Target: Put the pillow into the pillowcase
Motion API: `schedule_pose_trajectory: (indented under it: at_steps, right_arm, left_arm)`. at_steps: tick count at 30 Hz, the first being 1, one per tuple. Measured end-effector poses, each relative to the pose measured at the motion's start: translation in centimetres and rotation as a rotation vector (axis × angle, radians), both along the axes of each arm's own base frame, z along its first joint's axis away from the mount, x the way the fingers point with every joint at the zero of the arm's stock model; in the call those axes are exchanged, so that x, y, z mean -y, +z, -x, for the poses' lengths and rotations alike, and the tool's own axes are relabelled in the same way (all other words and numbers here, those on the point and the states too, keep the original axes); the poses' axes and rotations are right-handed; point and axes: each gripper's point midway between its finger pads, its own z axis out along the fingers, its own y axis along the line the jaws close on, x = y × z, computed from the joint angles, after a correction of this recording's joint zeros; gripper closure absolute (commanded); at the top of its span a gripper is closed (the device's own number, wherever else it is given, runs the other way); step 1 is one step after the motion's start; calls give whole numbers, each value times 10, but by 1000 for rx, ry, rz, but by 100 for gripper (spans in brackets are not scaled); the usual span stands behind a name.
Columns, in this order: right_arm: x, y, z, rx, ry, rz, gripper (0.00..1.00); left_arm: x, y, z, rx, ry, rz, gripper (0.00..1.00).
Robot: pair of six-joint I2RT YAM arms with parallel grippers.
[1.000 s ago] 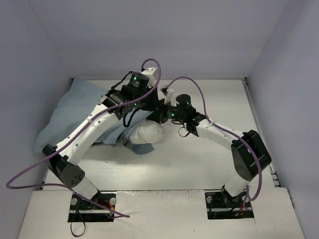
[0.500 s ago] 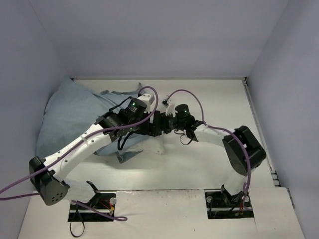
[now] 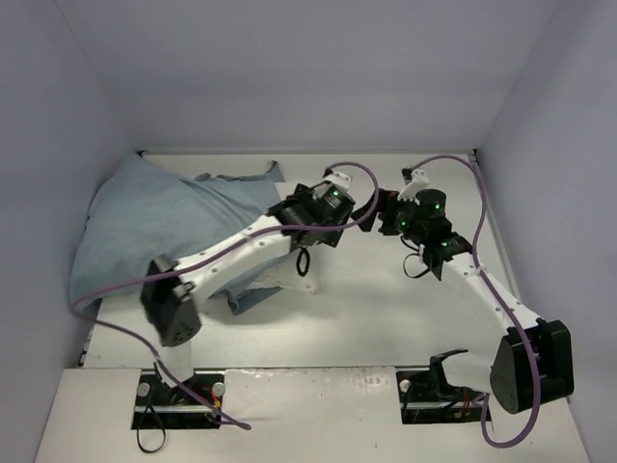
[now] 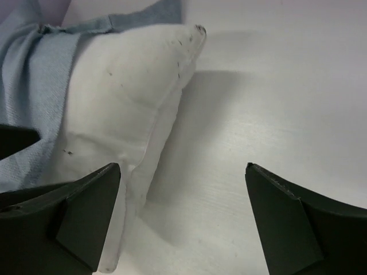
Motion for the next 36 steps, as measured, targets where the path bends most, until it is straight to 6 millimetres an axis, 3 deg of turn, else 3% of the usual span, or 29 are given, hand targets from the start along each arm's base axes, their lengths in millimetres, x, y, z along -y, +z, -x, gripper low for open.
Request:
schedule_pose_trajectory:
  at_steps: [4, 7, 9, 10, 11, 12, 14, 17, 18, 20, 22, 23, 27, 29, 32, 36]
  right_arm:
    - [3, -31, 14, -93, -7, 8, 13]
    - [7, -50, 24, -157, -13, 26, 12]
    - [7, -55, 28, -174, -5, 27, 12]
    - [6, -55, 29, -176, 2, 26, 13]
    - [4, -55, 30, -176, 12, 24, 14]
    - [1, -55, 32, -176, 26, 21, 17]
    - [-5, -57, 34, -179, 57, 23, 23]
    - [-21, -67, 36, -203, 114, 35, 42]
    - [-29, -71, 37, -214, 140, 39, 57]
    - [-48, -79, 39, -228, 197, 58, 75]
    - [-71, -84, 40, -234, 262, 69, 77]
    - [-83, -84, 40, -232, 294, 66, 75]
    - [-125, -88, 33, -202, 403, 37, 33]
    - [-143, -96, 28, -191, 446, 32, 22]
    - [-167, -110, 20, -183, 501, 18, 12]
    - [-194, -133, 11, -175, 558, -10, 9]
  left_arm:
    - [3, -84, -26, -69, 51, -254, 23]
    - [-14, -122, -36, -95, 91, -422, 23]
    - [-24, -130, -41, -99, 110, -477, 27]
    - [-28, -130, -43, -97, 118, -487, 64]
    - [-34, -127, -47, -91, 133, -490, 92]
    - [-40, -122, -51, -84, 146, -494, 100]
    - [-53, -111, -58, -76, 166, -499, 100]
    - [-66, -92, -65, -62, 187, -469, 100]
    - [-70, -82, -65, -56, 189, -448, 100]
    - [-75, -60, -65, -40, 185, -402, 100]
    - [-82, -34, -62, -15, 183, -350, 100]
    - [-85, -18, -60, 0, 182, -319, 100]
    - [-105, 41, -56, 78, 206, -204, 100]
    - [-119, 64, -54, 113, 228, -157, 100]
    - [-133, 81, -50, 134, 249, -119, 100]
    - [-137, 81, -48, 122, 242, -104, 100]
